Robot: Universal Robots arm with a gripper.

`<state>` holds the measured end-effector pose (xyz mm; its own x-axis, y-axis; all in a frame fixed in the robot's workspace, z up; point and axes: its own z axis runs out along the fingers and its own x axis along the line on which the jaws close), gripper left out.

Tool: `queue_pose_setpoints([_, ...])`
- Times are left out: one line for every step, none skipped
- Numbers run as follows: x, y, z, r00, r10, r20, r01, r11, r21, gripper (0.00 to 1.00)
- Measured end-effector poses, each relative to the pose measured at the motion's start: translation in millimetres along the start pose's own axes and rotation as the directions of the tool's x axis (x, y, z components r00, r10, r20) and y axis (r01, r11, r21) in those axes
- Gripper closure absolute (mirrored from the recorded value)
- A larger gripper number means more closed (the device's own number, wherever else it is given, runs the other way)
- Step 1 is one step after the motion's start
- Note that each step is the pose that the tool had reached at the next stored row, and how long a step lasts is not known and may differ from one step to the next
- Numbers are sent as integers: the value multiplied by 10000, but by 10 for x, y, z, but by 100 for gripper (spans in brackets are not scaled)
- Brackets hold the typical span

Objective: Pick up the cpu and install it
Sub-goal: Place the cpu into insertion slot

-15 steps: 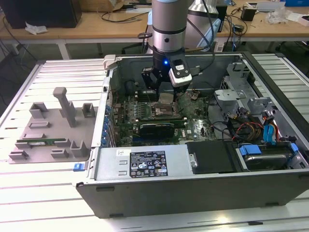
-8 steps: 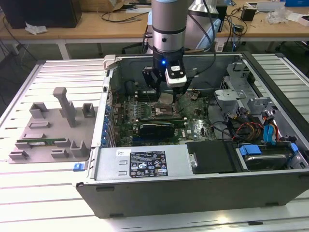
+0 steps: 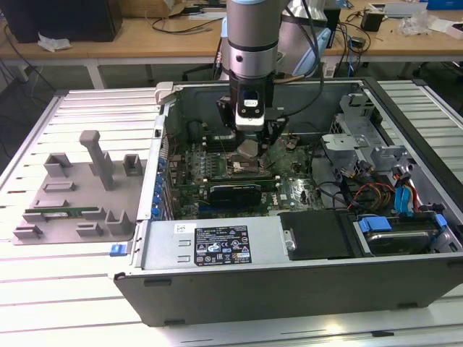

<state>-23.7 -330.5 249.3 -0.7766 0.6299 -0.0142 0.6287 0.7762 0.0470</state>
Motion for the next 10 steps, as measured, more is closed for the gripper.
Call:
queue_pose_setpoints([0, 0, 1, 9998, 195, 9, -195, 9998, 3, 46])
queue_pose_setpoints([0, 0, 1, 9993, 369, 17, -369, 9993, 5, 46])
queue_pose_setpoints([0, 0, 3, 9976, 689, 33, -689, 9976, 9, 46])
queue_pose_setpoints([0, 0, 3, 9963, 854, 40, -854, 9963, 10, 46])
queue_pose_setpoints([0, 0, 4, 9950, 1002, 48, -1002, 9950, 12, 46])
queue_pose_setpoints([0, 0, 5, 9901, 1404, 67, -1404, 9901, 15, 46])
queue_pose_setpoints([0, 0, 7, 9846, 1745, 84, -1745, 9846, 18, 46])
queue_pose_setpoints([0, 0, 7, 9810, 1936, 94, -1936, 9811, 19, 46])
queue_pose_setpoints([0, -1, 8, 9774, 2113, 103, -2113, 9774, 20, 46])
queue_pose_setpoints([0, -1, 9, 9706, 2404, 117, -2405, 9707, 21, 46])
